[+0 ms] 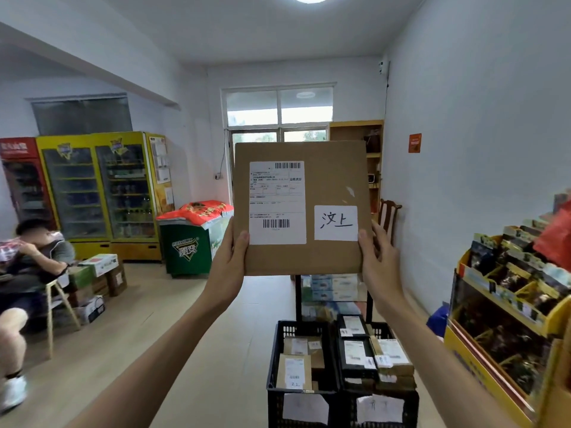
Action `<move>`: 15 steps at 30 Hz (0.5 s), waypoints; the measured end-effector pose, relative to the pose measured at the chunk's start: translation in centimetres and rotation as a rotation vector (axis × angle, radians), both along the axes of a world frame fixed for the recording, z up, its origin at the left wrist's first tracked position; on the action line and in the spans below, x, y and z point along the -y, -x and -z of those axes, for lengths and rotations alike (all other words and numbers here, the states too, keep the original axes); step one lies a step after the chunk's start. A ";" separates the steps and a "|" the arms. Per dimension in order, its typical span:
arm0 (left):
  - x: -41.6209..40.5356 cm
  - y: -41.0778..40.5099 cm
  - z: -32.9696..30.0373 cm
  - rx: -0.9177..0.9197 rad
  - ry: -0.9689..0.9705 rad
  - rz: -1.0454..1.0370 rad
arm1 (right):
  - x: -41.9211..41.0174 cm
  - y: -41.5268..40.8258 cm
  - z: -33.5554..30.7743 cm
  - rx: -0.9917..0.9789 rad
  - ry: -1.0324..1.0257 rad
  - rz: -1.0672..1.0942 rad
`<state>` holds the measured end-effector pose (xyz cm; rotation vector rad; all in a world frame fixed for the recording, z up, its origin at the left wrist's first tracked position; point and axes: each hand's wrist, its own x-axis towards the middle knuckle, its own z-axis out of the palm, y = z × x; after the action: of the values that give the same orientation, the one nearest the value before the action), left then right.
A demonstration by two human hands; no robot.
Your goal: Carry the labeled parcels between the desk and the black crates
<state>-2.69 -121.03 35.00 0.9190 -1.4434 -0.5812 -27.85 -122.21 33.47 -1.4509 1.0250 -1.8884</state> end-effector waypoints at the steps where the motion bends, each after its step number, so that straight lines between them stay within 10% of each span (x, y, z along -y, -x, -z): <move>1: 1.3 -0.1 0.1 0.003 0.000 -0.002 | 1.1 0.0 0.0 -0.004 -0.004 0.000; 15: 20.9 -3.7 0.3 -0.050 -0.028 0.020 | 17.7 -3.6 -1.9 -0.065 -0.004 0.073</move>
<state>1.01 -141.92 34.71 0.9064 -1.4039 -0.6362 -24.28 -139.94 35.36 -1.5005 1.1257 -1.8997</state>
